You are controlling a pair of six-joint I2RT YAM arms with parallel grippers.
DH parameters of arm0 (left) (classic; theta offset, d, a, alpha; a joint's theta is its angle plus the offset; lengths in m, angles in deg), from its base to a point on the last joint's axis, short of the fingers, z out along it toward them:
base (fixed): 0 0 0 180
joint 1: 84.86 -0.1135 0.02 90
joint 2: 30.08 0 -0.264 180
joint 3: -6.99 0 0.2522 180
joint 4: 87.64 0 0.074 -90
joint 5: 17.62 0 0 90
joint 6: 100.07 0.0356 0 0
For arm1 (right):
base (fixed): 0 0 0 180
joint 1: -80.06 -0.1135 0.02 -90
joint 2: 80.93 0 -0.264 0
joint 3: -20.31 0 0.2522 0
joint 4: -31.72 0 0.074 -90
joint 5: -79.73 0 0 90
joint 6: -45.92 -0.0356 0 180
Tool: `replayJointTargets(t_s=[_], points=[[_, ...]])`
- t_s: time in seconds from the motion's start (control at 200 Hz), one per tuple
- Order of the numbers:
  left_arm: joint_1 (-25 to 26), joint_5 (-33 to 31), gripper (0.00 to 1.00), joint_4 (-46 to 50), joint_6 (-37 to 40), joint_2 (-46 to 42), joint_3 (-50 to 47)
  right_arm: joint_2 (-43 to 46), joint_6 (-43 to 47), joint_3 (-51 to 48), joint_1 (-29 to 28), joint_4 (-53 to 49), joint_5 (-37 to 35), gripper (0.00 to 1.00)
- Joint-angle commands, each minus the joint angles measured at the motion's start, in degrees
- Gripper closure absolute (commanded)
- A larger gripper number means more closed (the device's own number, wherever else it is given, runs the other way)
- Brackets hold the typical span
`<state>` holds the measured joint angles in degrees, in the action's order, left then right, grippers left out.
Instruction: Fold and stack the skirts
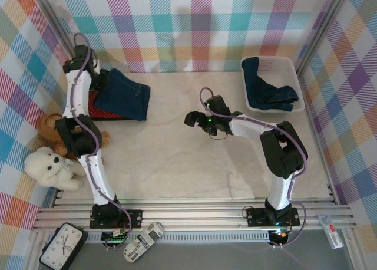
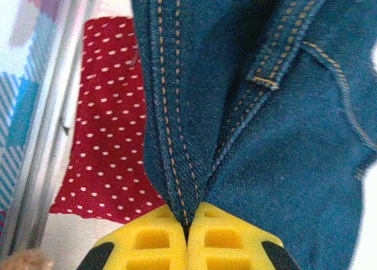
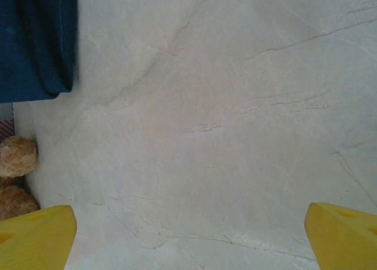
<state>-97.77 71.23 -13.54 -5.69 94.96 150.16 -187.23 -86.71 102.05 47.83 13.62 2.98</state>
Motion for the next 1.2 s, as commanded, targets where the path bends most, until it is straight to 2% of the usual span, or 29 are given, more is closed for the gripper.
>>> replayJointTargets(t_s=[0.0, 0.035, 0.065, 0.08, 0.13, 0.18, 0.25, 0.385, 0.5, 0.665, 0.755, 0.895, 1.195], points=[[-5.75, 0.65, 0.7, -5.68, -3.01, 2.54, -1.16, 3.33, 1.21, -2.45, -0.2, 0.3, -1.48, 0.01], [-6.74, -0.55, 0.4, -4.29, -4.78, 3.76, 0.26, 5.3, 2.25, -3.91, -0.2, 1.06, -2.39, 0.01], [-7.48, -1.64, 0.21, -2.82, -6.49, 4.42, 1.95, 7.26, 3.84, -4.7, -0.16, 0.98, -3.33, 0.01], [-7.68, -1.8, 0.14, -2.25, -7.14, 4.63, 2.43, 8.21, 5.0, -4.9, -0.12, 0.41, -3.84, 0.01], [-7.9, -2.15, 0.0, -1.59, -9.18, 3.9, 2.42, 11.51, 9.21, -4.43, 0.09, -3.25, -7.25, 0.01], [-7.77, -2.78, 0.0, -2.32, -12.06, 0.84, 0.54, 14.23, 13.74, -3.1, 0.66, -7.49, -11.09, 0.01], [-7.46, -0.35, 0.0, -5.02, -16.42, -4.5, -4.56, 17.15, 18.53, -0.66, 2.82, -13.77, -17.57, 0.01], [-4.09, 1.94, 0.0, -12.04, -23.35, -15.64, -17.64, 18.79, 24.63, 4.42, 12.47, -21.96, -23.55, 0.01], [-0.06, 4.27, 0.0, -16.75, -28.7, -22.67, -27.89, 15.28, 29.17, 10.14, 22.06, -27.44, -27.0, 0.01], [0.65, 9.89, 0.0, -21.36, -35.21, -29.17, -40.11, 5.88, 32.79, 22.38, 31.64, -37.99, -30.53, 0.01], [0.6, 10.11, 0.0, -21.85, -35.81, -31.62, -44.64, 3.5, 31.68, 26.39, 34.35, -42.87, -31.57, 0.01], [0.6, 9.06, 0.0, -21.5, -35.61, -34.17, -49.52, 3.59, 28.05, 26.4, 37.88, -46.35, -31.43, 0.01], [0.6, 11.24, 0.0, -24.01, -32.35, -35.63, -52.81, 2.85, 22.54, 23.13, 40.41, -44.56, -26.47, 0.01]])
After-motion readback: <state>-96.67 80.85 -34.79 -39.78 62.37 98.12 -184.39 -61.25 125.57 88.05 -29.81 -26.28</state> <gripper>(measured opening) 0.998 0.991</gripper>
